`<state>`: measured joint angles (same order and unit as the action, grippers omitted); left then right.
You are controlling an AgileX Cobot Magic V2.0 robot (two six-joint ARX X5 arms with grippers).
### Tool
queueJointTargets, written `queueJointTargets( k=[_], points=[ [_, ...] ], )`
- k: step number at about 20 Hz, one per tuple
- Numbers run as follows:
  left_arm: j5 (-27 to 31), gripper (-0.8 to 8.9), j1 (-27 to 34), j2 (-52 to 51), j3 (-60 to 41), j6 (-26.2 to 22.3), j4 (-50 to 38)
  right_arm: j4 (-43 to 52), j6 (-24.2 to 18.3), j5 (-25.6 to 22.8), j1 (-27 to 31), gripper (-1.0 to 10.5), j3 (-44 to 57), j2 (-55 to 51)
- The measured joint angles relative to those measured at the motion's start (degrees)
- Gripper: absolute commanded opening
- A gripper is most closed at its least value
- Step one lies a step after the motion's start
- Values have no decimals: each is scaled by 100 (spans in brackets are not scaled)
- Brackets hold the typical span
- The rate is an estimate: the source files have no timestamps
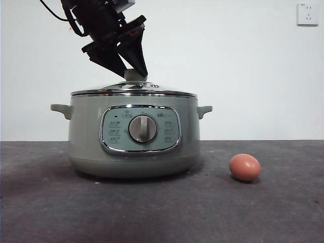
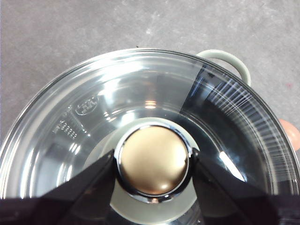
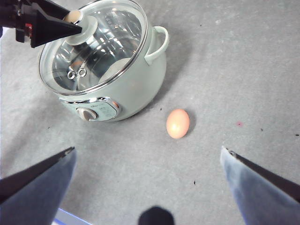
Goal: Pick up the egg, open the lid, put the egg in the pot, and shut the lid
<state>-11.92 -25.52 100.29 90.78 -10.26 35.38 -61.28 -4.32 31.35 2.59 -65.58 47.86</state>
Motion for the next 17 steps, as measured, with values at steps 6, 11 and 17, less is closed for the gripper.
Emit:
queueJointTargets(
  k=[6, 11, 17],
  points=[
    [-26, -8, 0, 105, 387, 57, 345, 0, 0, 0, 0, 536, 0, 129],
    [-111, -8, 2, 109, 1128, 87, 846, 96, 0, 0, 0, 536, 0, 273],
    [-96, -8, 393, -629, 1292, 297, 1165, 260, 2, -2, -59, 534, 0, 841]
  ],
)
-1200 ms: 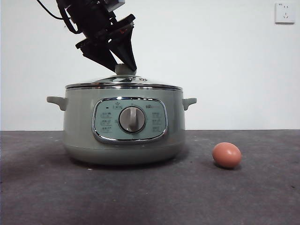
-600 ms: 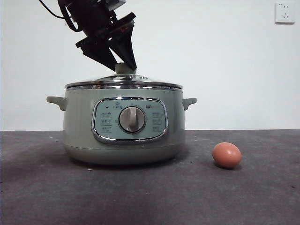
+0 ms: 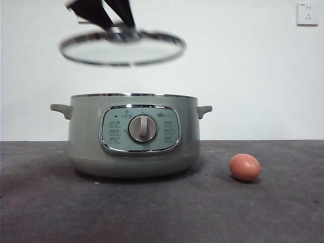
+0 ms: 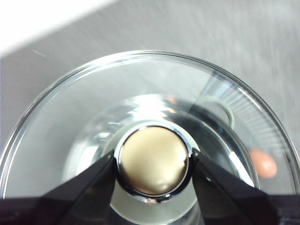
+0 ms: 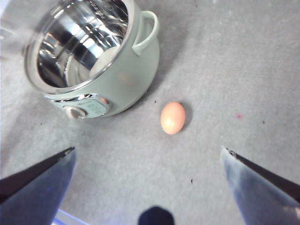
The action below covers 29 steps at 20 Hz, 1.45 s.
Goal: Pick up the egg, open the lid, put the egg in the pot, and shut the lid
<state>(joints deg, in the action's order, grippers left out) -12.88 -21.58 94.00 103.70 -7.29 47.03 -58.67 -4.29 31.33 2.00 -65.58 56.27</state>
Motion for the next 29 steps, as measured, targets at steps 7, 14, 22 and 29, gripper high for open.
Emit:
queueJointTargets(
  k=[7, 14, 22, 29],
  points=[
    [4, -7, 328, -1615, 35, -66, 1172, 813, 105, -778, -1121, 532, 0, 1239],
    [4, -7, 332, -2855, 22, -118, 2002, 1659, 234, -1718, -2070, 532, 0, 2758],
    [98, -7, 334, -4164, -1099, -55, 2293, 2068, 420, -2304, -2339, 530, -2, 3954],
    [138, -7, 334, -4959, -2131, 157, 2334, 2361, 544, -2404, -2433, 438, -4, 4328]
  ],
)
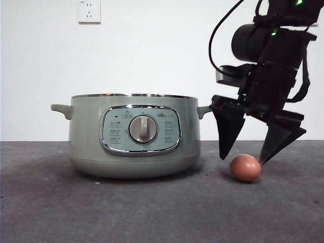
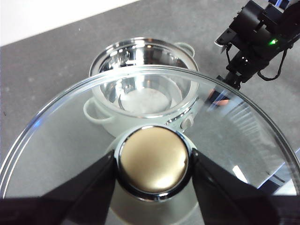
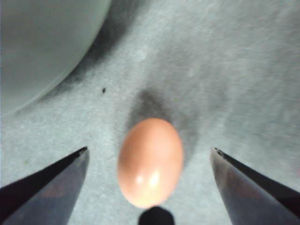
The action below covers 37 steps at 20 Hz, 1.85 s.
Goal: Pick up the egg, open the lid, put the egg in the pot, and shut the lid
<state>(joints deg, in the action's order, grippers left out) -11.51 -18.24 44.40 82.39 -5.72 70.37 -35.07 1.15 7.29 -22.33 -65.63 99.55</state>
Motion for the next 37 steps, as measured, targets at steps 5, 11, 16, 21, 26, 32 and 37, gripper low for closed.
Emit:
queueJointTargets(
  k=[5, 11, 16, 21, 26, 32, 37],
  points=[
    [0, -7, 4, -68, -11, 44, -258, 33, 168, -98, -50, 300, 0, 227],
    [0, -7, 4, -76, -13, 44, -275, 42, 210, -267, -83, -21, -11, 238],
    [0, -7, 4, -76, -13, 44, -275, -35, 210, -271, -83, -16, -15, 225],
    [0, -7, 4, -76, -13, 44, -275, -404, 212, -280, -85, -16, -15, -553],
    [0, -7, 4, -74, -11, 42, -275, -463, 212, -280, -87, -16, -90, -1576],
    [2, -7, 4, -74, -13, 42, -273, -428, 203, -284, -472, -16, -1458, -1497],
    [0, -7, 7, -76, -13, 42, -271, -577, 131, -282, -1003, -16, -2968, -269]
  ],
)
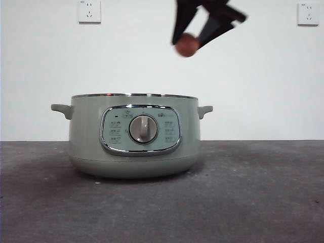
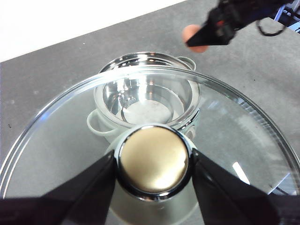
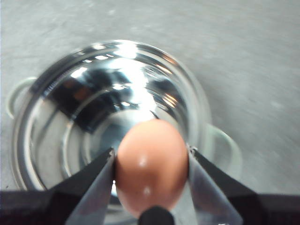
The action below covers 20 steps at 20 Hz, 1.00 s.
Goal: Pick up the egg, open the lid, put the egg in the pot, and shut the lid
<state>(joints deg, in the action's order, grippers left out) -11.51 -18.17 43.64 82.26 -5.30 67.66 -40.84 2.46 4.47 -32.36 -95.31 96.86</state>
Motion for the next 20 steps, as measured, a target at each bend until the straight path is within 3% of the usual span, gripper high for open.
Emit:
queueJointTargets(
  k=[8, 13, 20],
  points=[
    [0, -7, 2, 2, 0, 0, 0, -616, -254, -4, -407, -16, -2168, 2284],
    [0, -7, 2, 0, 0, 0, 0, -874, -428, -157, -402, -16, -2369, 3064],
    [0, -7, 2, 0, 0, 0, 0, -1038, -625, -238, -433, -16, -2382, 3359]
  ],
)
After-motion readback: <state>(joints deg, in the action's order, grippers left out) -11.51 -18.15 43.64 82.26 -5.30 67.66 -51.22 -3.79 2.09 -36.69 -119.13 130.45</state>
